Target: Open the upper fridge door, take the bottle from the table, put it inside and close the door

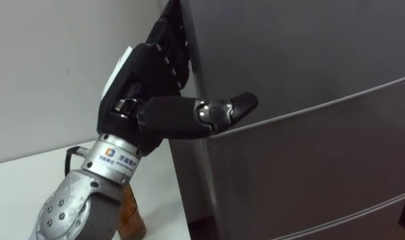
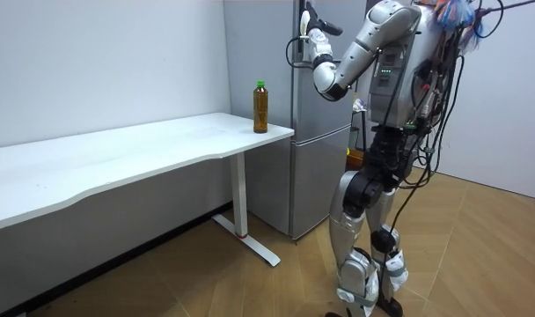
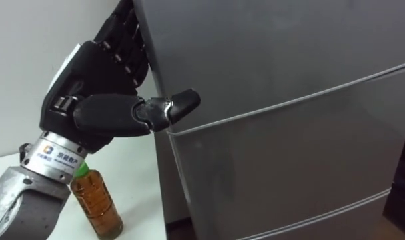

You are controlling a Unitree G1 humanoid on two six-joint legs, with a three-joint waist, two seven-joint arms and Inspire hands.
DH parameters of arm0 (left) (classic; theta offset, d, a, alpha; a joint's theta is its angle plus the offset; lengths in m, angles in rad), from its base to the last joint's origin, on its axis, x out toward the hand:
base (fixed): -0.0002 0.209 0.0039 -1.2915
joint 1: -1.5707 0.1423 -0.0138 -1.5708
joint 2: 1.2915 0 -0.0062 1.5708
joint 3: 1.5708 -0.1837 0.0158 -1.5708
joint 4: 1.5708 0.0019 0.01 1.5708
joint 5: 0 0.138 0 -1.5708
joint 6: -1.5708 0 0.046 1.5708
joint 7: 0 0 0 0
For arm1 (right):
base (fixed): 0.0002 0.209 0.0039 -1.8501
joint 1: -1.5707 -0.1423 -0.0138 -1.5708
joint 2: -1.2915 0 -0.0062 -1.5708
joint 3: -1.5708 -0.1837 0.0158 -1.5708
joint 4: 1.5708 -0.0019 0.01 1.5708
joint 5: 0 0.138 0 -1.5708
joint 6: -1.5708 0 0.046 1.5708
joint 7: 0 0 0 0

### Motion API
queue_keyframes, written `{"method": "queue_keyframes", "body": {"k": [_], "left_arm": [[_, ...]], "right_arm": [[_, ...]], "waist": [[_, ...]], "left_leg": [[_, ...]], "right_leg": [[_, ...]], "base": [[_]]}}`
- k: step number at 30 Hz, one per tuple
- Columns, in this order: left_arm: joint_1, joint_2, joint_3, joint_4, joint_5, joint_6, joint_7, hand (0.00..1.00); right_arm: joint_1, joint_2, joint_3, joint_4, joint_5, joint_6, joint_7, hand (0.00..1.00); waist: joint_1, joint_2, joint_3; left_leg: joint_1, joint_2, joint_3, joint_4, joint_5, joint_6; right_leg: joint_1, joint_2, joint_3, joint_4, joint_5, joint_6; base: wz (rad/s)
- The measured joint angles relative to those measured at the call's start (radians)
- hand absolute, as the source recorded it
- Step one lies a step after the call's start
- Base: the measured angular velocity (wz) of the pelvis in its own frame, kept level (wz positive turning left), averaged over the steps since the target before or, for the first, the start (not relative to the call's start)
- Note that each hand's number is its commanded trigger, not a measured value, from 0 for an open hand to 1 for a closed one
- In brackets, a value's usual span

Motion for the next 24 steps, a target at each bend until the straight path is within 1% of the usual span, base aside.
{"method": "queue_keyframes", "body": {"k": [1, 2, 4, 5, 6, 9, 13, 15, 16, 17, 18, 19, 20, 24], "left_arm": [[0.004, 0.000, -0.010, -0.004, 0.004, 0.000, 0.000, 0.80], [0.004, 0.000, -0.010, -0.004, 0.008, 0.000, 0.000, 0.80], [0.010, 0.000, -0.001, -0.004, 0.009, -0.001, 0.000, 0.75], [0.011, 0.001, -0.004, -0.006, 0.009, -0.003, 0.000, 0.66], [0.011, -0.001, -0.004, -0.007, 0.009, -0.010, 0.000, 0.65], [0.011, -0.002, -0.005, -0.019, 0.009, -0.027, 0.000, 0.65], [0.011, -0.005, -0.030, -0.039, 0.008, -0.035, -0.007, 0.61], [0.011, -0.005, -0.045, -0.040, 0.008, -0.035, -0.025, 0.51], [0.011, -0.006, -0.060, -0.044, 0.008, -0.035, -0.035, 0.43], [0.011, -0.007, -0.063, -0.046, 0.008, -0.035, -0.041, 0.16], [0.011, -0.008, -0.066, -0.052, 0.007, -0.035, -0.052, 0.11], [0.011, -0.008, -0.067, -0.053, 0.006, -0.035, -0.062, 0.02], [0.011, -0.008, -0.068, -0.053, 0.006, -0.034, -0.065, 0.00], [0.011, -0.006, -0.084, -0.052, 0.007, -0.027, -0.090, 0.00]], "right_arm": [[0.001, -0.001, 0.010, 0.001, 0.010, -0.005, -0.002, 0.00], [0.002, -0.001, 0.012, 0.001, 0.017, -0.009, -0.004, 0.00], [0.010, -0.005, 0.029, 0.002, 0.037, -0.022, -0.009, 0.00], [0.013, -0.005, 0.029, 0.003, 0.038, -0.023, -0.009, 0.00], [0.014, -0.006, 0.029, 0.003, 0.039, -0.024, -0.009, 0.00], [0.016, -0.006, 0.030, 0.003, 0.040, -0.034, -0.009, 0.00], [0.018, -0.010, 0.030, 0.003, 0.043, -0.040, -0.009, 0.00], [0.017, -0.012, 0.030, 0.007, 0.043, -0.045, -0.009, 0.00], [0.017, -0.012, 0.030, 0.009, 0.043, -0.046, -0.009, 0.00], [0.016, -0.012, 0.030, 0.009, 0.043, -0.047, -0.009, 0.00], [0.016, -0.012, 0.030, 0.009, 0.043, -0.049, -0.009, 0.00], [0.018, -0.010, 0.030, 0.009, 0.043, -0.053, -0.009, 0.00], [0.018, -0.010, 0.030, 0.009, 0.043, -0.054, -0.009, 0.00], [0.018, -0.009, 0.030, 0.009, 0.043, -0.054, -0.012, 0.00]], "waist": [[0.001, 0.000, 0.0002], [0.002, 0.000, 0.0002], [0.015, 0.002, -0.0013], [0.020, 0.003, -0.0015], [0.022, 0.004, -0.0023], [0.022, 0.008, -0.0029], [0.019, 0.014, -0.0003], [0.019, 0.020, 0.0020], [0.019, 0.020, 0.0022], [0.018, 0.020, 0.0022], [0.019, 0.020, 0.0023], [0.018, 0.020, 0.0023], [0.018, 0.020, 0.0024], [0.019, 0.016, 0.0049]], "left_leg": [[-0.002, -0.001, -0.003, 0.001, 0.000, 0.000], [-0.003, -0.001, -0.004, 0.001, 0.000, 0.000], [-0.003, -0.001, -0.004, 0.001, 0.000, 0.000], [-0.003, -0.001, -0.004, 0.001, 0.000, 0.001], [-0.003, -0.002, -0.007, 0.001, 0.000, 0.001], [-0.002, -0.003, -0.007, 0.001, 0.000, 0.001], [-0.001, -0.003, -0.007, 0.001, 0.000, 0.001], [0.001, -0.003, -0.008, 0.001, 0.000, 0.001], [0.002, -0.002, -0.009, 0.001, 0.000, 0.001], [0.003, -0.002, -0.009, 0.001, 0.000, 0.001], [0.003, -0.002, -0.009, 0.001, 0.000, 0.001], [0.004, -0.001, -0.009, 0.001, 0.000, 0.001], [0.005, -0.001, -0.009, 0.001, 0.000, 0.001], [0.005, -0.001, -0.009, 0.001, 0.001, 0.001]], "right_leg": [[0.000, 0.000, -0.004, 0.000, 0.000, 0.001], [0.000, 0.000, -0.005, 0.000, 0.000, 0.001], [0.000, 0.000, -0.006, 0.000, 0.001, 0.002], [0.001, -0.001, -0.006, 0.000, 0.001, 0.002], [0.003, -0.001, -0.009, -0.001, 0.002, 0.003], [0.008, -0.002, -0.010, -0.001, 0.002, 0.004], [0.010, -0.002, -0.010, -0.002, 0.002, 0.004], [0.013, -0.002, -0.011, -0.002, 0.002, 0.004], [0.014, -0.001, -0.012, -0.002, 0.002, 0.003], [0.014, -0.001, -0.012, -0.002, 0.002, 0.003], [0.014, 0.000, -0.013, -0.002, 0.002, 0.003], [0.014, 0.000, -0.012, -0.002, 0.002, 0.003], [0.014, 0.000, -0.011, -0.003, 0.001, 0.003], [0.013, -0.001, -0.011, -0.003, 0.001, 0.003]], "base": [[0.12], [0.10], [0.02], [0.05], [0.06], [0.02], [0.00], [0.00], [0.00], [0.00], [0.00], [0.00], [0.00], [0.00]]}}
